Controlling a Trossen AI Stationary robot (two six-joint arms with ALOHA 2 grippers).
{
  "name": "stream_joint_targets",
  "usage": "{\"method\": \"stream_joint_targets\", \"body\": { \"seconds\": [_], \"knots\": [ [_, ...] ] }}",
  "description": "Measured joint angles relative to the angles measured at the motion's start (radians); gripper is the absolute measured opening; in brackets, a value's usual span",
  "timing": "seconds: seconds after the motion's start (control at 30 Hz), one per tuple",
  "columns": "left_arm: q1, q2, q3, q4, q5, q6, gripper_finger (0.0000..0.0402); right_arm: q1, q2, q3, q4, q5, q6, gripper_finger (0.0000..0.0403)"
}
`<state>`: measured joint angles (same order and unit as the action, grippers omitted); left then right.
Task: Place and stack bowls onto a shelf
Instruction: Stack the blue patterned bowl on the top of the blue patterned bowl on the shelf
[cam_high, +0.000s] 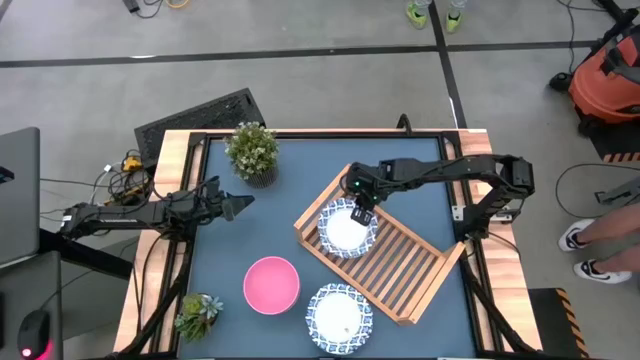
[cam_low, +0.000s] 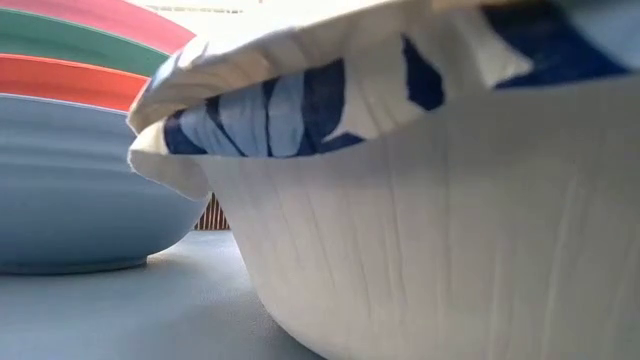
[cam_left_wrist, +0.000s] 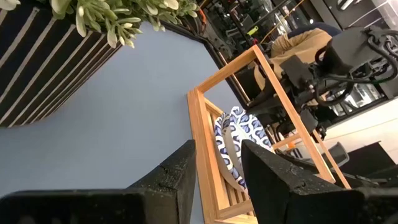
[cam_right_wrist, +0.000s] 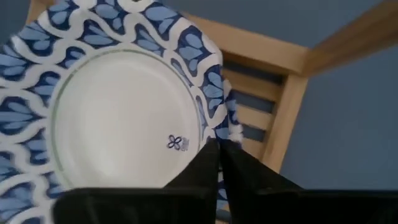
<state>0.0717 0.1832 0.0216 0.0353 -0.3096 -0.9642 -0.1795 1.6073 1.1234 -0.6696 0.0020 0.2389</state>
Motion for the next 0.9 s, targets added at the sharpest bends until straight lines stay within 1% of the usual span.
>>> {"method": "stream_joint_targets", "body": {
  "seconds": [0.1, 0.27, 0.4, 0.5, 0.6, 0.7, 0.8, 0.9],
  "knots": [
    [0.000, 0.000, 0.000, 0.000, 0.000, 0.001, 0.0112, 0.000, 0.000, 0.000, -0.005, 0.000, -0.007, 0.0078],
    [0.000, 0.000, 0.000, 0.000, -0.005, 0.002, 0.0112, -0.002, 0.000, 0.000, -0.007, -0.006, -0.003, 0.0113],
    [0.000, 0.000, 0.000, 0.000, -0.008, 0.002, 0.0112, -0.002, 0.000, 0.003, -0.015, -0.010, 0.002, 0.0155],
    [0.000, 0.000, 0.000, 0.000, -0.008, 0.002, 0.0112, -0.003, -0.018, 0.045, -0.040, -0.060, 0.021, 0.0188],
    [0.000, 0.000, 0.000, 0.000, -0.011, 0.002, 0.0112, 0.014, -0.057, 0.108, -0.053, -0.094, 0.041, 0.0205],
    [0.000, 0.000, 0.000, 0.000, -0.014, 0.003, 0.0112, 0.081, -0.098, 0.145, -0.001, -0.100, 0.058, 0.0207],
    [0.000, 0.000, 0.000, 0.000, -0.015, 0.003, 0.0112, 0.191, -0.121, 0.150, 0.097, -0.097, 0.054, 0.0199],
    [0.000, 0.000, 0.000, 0.000, -0.016, 0.003, 0.0112, 0.307, -0.098, 0.149, 0.152, -0.045, 0.040, 0.0192]
  ]
}}
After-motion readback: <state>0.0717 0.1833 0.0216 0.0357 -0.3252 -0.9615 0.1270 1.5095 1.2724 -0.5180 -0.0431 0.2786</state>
